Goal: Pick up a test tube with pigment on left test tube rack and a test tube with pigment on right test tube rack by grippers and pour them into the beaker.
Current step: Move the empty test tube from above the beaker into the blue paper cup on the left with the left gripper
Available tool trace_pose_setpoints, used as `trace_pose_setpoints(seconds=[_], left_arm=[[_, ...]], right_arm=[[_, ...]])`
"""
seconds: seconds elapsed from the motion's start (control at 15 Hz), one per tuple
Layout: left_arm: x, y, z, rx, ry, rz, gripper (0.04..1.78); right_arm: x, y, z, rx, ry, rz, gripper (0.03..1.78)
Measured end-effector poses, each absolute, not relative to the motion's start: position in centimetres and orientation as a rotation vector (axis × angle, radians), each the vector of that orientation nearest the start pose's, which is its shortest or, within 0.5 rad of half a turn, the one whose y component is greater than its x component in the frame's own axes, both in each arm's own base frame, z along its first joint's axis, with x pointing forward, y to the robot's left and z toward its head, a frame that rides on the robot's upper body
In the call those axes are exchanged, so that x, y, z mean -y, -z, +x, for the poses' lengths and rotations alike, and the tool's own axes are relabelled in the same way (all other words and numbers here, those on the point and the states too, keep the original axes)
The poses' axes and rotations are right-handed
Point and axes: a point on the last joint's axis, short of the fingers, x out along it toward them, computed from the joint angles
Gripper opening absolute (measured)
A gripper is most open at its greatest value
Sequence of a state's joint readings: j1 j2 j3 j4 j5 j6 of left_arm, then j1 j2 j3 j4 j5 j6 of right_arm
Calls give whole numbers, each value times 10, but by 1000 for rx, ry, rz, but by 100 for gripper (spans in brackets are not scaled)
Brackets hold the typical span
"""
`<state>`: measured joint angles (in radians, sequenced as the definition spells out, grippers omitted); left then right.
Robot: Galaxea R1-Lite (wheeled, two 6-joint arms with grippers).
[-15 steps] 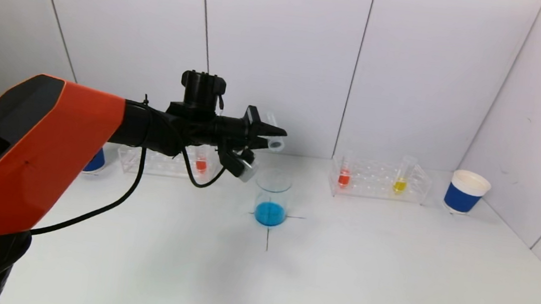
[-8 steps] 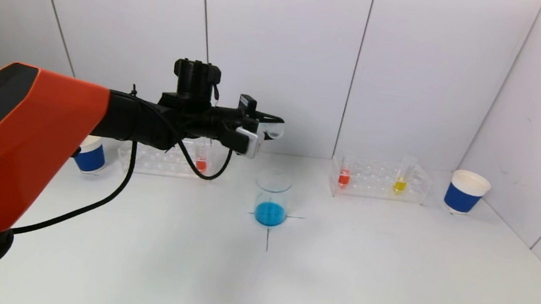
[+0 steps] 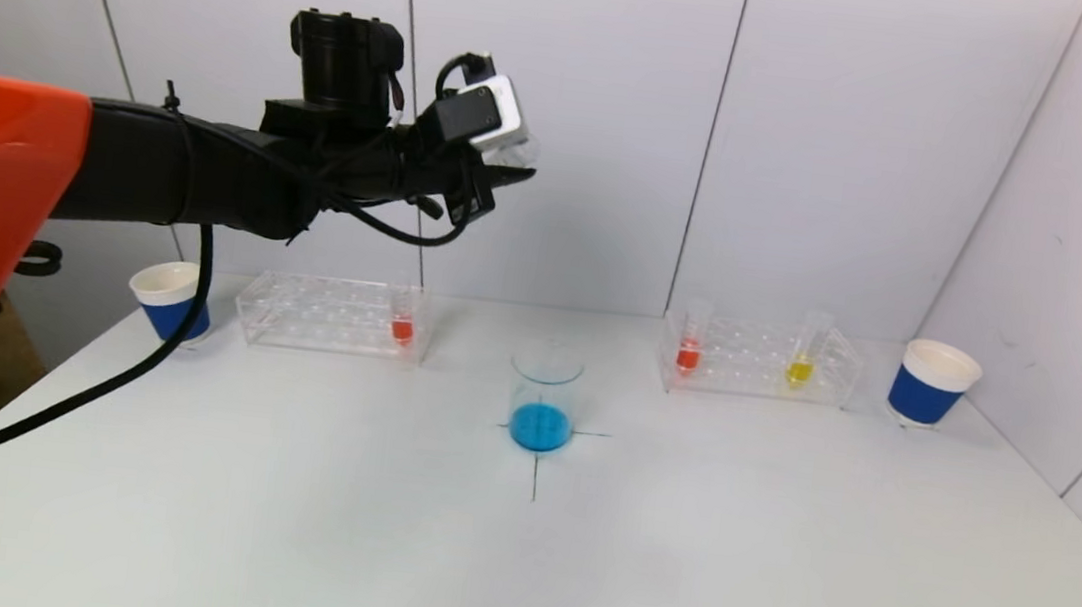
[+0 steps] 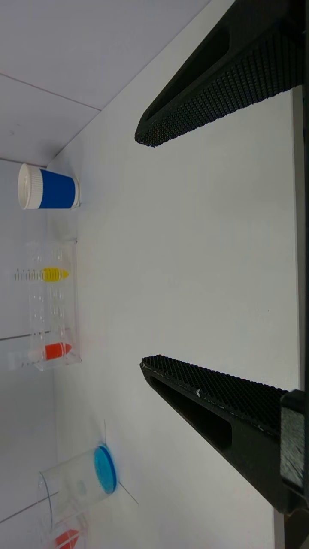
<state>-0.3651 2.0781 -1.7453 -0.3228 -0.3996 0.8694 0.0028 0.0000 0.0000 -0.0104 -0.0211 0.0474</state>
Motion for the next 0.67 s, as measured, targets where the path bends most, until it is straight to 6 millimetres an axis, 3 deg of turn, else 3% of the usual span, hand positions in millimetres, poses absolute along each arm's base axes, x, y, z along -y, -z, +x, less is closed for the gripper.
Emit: trace_pose_setpoints(seconds=[0.27,0.67], left_arm=[[129,-321,397,215,397,583,45],[61,-351,390,68,-126,340,45]], right_arm=[[1,-77,-23,11,18,48,177],[1,-77,-23,11,18,47,177]])
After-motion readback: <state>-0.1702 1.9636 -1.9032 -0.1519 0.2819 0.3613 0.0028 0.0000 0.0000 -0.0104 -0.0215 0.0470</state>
